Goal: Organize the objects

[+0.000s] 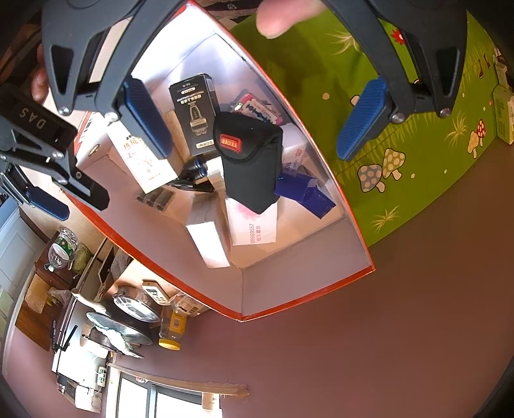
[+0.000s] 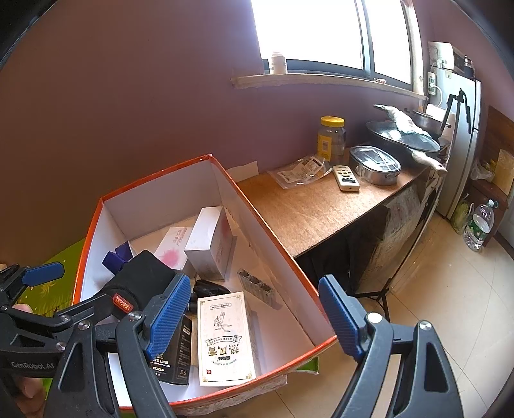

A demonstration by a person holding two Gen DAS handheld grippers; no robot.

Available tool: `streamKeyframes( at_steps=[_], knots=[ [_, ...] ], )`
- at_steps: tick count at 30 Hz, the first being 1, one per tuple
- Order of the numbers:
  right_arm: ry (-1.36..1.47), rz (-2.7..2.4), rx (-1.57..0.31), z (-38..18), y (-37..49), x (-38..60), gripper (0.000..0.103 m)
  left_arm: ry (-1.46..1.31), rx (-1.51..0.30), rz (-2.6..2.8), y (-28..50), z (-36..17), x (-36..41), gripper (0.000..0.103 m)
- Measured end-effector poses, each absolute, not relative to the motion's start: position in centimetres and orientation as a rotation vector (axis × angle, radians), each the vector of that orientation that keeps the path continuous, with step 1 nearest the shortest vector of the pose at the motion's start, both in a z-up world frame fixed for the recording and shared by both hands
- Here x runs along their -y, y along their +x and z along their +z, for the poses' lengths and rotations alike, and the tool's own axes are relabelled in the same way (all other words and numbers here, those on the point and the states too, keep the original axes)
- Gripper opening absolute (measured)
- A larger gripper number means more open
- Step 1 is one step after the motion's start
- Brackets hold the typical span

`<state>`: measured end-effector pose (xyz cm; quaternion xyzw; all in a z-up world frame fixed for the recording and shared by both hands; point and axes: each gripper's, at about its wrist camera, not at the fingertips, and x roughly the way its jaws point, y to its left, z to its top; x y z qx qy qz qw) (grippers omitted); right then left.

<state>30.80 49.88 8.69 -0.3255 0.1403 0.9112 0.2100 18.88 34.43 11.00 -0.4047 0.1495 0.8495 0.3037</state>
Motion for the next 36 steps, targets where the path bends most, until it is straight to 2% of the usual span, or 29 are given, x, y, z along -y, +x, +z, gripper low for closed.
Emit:
streamKeyframes(
  at_steps=[36],
  knots=[
    [-0.909, 2.531, -0.407, 8.3, 30.6, -51.1, 0.083, -1.025, -0.44, 2.25, 19.6, 10.7, -35.3, 0.103]
  ],
)
